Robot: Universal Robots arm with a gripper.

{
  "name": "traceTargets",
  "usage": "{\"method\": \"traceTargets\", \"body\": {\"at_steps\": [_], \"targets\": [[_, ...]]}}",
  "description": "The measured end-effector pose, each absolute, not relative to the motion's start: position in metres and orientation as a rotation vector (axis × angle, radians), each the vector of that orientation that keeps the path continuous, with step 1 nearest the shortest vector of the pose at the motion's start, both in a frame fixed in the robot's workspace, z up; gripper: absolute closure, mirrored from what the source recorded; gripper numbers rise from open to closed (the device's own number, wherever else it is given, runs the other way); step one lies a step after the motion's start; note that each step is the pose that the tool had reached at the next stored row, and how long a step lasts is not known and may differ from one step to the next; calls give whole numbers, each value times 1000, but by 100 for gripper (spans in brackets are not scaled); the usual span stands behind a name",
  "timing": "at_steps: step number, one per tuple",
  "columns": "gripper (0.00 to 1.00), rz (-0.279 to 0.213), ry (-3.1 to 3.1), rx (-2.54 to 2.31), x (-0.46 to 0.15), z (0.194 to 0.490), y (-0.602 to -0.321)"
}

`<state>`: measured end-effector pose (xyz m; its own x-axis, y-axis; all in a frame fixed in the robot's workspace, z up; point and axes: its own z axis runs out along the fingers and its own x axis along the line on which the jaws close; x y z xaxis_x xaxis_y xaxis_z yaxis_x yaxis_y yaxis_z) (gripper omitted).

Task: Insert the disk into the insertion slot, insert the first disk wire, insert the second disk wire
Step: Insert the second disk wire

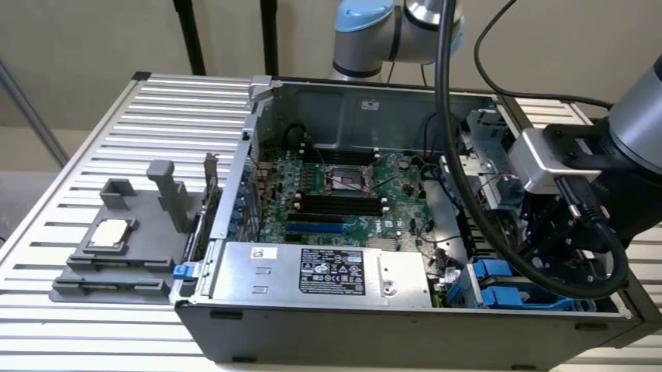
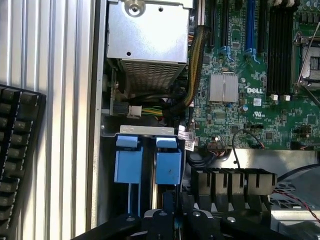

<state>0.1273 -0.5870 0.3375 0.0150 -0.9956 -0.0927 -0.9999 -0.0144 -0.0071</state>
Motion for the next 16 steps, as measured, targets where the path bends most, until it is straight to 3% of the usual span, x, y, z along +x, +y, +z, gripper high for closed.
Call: {"method": "traceTargets", "body": {"at_steps": [8, 11, 16], "targets": [[82, 95, 2149, -2192, 127, 336, -587], [69, 95, 2147, -2194, 127, 336, -587], [69, 97, 2145, -2193, 127, 342, -589]]}}
